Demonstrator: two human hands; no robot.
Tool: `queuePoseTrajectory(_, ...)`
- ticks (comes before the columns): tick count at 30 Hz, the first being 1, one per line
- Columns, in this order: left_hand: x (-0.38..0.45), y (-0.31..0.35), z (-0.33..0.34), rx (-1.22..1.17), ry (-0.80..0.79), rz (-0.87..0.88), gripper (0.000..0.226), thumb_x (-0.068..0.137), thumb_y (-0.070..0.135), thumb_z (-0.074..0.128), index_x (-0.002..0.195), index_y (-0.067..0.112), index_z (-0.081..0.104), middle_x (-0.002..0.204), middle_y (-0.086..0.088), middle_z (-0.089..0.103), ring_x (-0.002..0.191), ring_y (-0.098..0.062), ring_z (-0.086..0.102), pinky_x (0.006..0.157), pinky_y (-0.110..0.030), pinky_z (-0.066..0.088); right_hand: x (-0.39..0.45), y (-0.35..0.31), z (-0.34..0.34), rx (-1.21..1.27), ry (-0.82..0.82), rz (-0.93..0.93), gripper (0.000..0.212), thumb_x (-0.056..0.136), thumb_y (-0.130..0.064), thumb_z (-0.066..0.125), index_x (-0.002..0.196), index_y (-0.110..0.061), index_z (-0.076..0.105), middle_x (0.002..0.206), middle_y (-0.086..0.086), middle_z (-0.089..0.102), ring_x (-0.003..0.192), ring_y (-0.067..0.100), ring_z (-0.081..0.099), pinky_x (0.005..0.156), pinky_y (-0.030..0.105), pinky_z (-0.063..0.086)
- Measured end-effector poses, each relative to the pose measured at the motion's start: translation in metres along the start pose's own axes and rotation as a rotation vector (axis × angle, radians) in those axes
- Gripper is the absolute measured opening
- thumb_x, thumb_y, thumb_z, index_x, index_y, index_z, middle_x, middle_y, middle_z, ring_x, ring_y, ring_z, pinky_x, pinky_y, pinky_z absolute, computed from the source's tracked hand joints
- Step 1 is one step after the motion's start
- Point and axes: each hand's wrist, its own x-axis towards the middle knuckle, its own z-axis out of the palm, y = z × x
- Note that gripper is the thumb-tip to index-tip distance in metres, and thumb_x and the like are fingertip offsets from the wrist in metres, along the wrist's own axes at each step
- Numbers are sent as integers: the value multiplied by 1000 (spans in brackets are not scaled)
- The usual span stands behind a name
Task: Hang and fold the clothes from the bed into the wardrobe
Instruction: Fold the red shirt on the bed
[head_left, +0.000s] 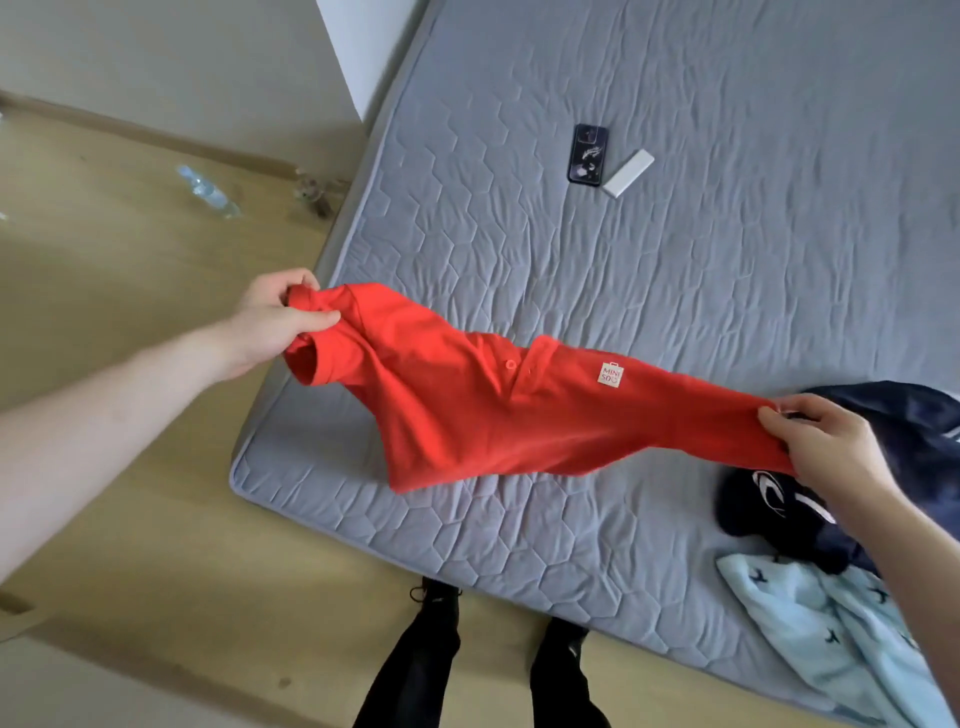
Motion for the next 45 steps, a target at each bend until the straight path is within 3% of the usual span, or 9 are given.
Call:
queuePoseTrajectory(4,86,1,44,87,184,89,35,86,4,78,74,21,50,70,2,47,66,-12,43,58,-21,37,51,-9,44,-18,204,-83,15,90,-39,67,89,-24,70,83,-5,73,76,20,67,69,32,49)
queuePoseTrajectory(10,185,-21,122,275,383,-4,69,82,35,82,138,16,46,143,-8,51,133,-26,49,115,-40,36,131,-25,129,-53,200,-102,52,89,-33,72,137,-18,58,132,10,65,118,33,62,103,45,48)
queuePoseTrajectory(18,106,-207,203,443,-63,-474,87,77,38,85,147,7,45,148,-16,52,134,-30,52,113,-37,40,100,99,263,-182,-214,273,90,80,-35,87,150,-2,39,146,18,55,133,35,55,110,42,43)
queuePoseTrajectory(21,78,-261,206,314,-122,-696,89,61,40,94,134,9,54,131,-9,65,117,-25,65,102,-35,49,88,138,288,-57,-339,432,92,75,-32,92,148,-2,45,136,11,64,123,28,64,108,39,48)
queuePoseTrajectory(26,54,-299,216,133,14,-612,24,78,23,89,97,17,74,91,3,77,88,-15,71,74,-24,52,73,163,314,79,-329,363,19,81,-22,87,95,-13,78,82,2,79,74,13,67,61,18,50)
queuePoseTrajectory(28,50,-295,216,7,145,-586,10,82,18,84,85,19,75,75,9,72,74,-7,65,62,-18,46,65,163,316,204,-264,384,4,86,-20,81,84,-17,78,72,-5,77,76,12,67,68,21,49)
queuePoseTrajectory(35,28,-265,203,-302,351,-658,13,79,4,79,78,15,72,58,12,68,65,-13,61,53,-23,48,32,154,283,664,-51,637,15,89,-9,72,78,-6,63,55,5,61,54,17,64,65,32,58)
queuePoseTrajectory(39,-2,-258,189,-98,153,-621,17,67,19,85,78,19,72,71,8,71,75,-19,65,60,-28,46,11,160,256,601,-124,658,35,87,-2,68,67,-15,43,46,2,37,39,18,49,57,31,54)
queuePoseTrajectory(45,-34,-278,183,-234,-15,-825,22,83,26,83,93,8,74,79,-1,78,67,-19,73,55,-28,54,-16,189,242,550,-243,708,26,94,-13,74,75,-7,57,54,9,52,51,22,62,63,32,63)
